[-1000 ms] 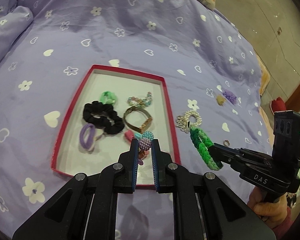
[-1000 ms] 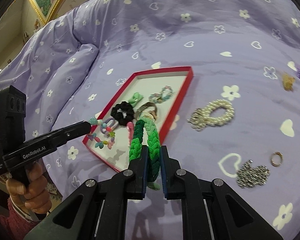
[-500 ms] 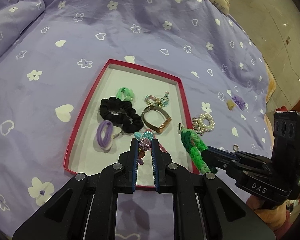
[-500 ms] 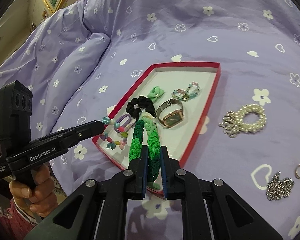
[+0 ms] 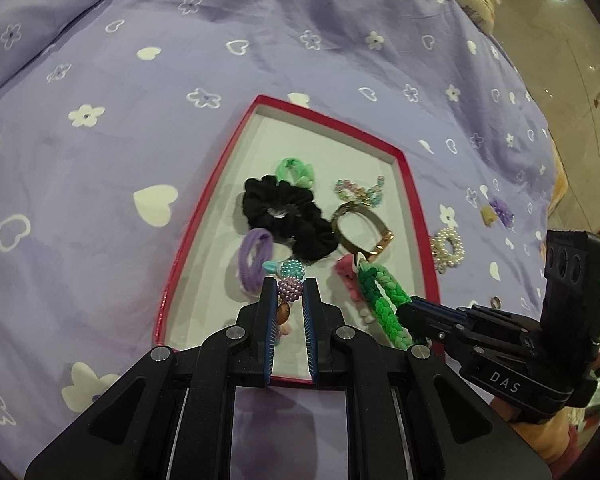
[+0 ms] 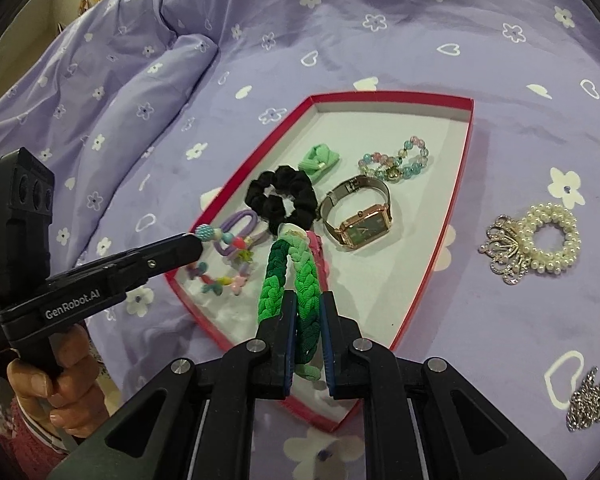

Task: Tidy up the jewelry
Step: 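Carry the beaded bracelet and green strap into the box lid and release both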

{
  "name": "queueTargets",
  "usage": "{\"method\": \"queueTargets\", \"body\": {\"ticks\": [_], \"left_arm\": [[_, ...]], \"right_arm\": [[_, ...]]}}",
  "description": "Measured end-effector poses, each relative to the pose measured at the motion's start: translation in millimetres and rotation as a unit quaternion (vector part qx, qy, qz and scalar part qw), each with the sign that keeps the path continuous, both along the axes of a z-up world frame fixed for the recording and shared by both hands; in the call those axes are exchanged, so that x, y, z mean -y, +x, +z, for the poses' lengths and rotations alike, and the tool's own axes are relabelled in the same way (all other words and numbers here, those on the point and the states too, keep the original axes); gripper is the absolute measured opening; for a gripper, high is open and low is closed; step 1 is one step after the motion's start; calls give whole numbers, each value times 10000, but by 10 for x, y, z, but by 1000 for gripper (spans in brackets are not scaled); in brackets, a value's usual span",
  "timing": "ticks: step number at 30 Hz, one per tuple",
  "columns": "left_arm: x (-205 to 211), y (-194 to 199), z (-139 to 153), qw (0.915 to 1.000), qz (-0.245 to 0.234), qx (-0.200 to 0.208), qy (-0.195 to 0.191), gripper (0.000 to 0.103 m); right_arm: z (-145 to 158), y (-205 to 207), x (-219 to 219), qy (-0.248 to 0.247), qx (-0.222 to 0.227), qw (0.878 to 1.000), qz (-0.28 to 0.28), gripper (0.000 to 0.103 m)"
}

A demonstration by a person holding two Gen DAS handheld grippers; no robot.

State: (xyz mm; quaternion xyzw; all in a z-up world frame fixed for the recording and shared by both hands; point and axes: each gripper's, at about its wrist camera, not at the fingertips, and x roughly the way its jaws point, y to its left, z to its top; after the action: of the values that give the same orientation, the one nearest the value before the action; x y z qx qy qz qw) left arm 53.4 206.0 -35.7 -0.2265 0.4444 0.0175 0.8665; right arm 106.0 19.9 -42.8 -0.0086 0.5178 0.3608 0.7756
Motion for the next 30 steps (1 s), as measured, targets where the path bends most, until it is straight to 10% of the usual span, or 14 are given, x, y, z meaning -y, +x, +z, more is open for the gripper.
{"method": "queueTargets", "body": {"ticks": [30], "left_arm": [[-105, 46, -240, 9983, 271, -468, 224, 12]], "right_arm": [[-130, 20, -50, -63, -186, 9998, 74, 21]]}}
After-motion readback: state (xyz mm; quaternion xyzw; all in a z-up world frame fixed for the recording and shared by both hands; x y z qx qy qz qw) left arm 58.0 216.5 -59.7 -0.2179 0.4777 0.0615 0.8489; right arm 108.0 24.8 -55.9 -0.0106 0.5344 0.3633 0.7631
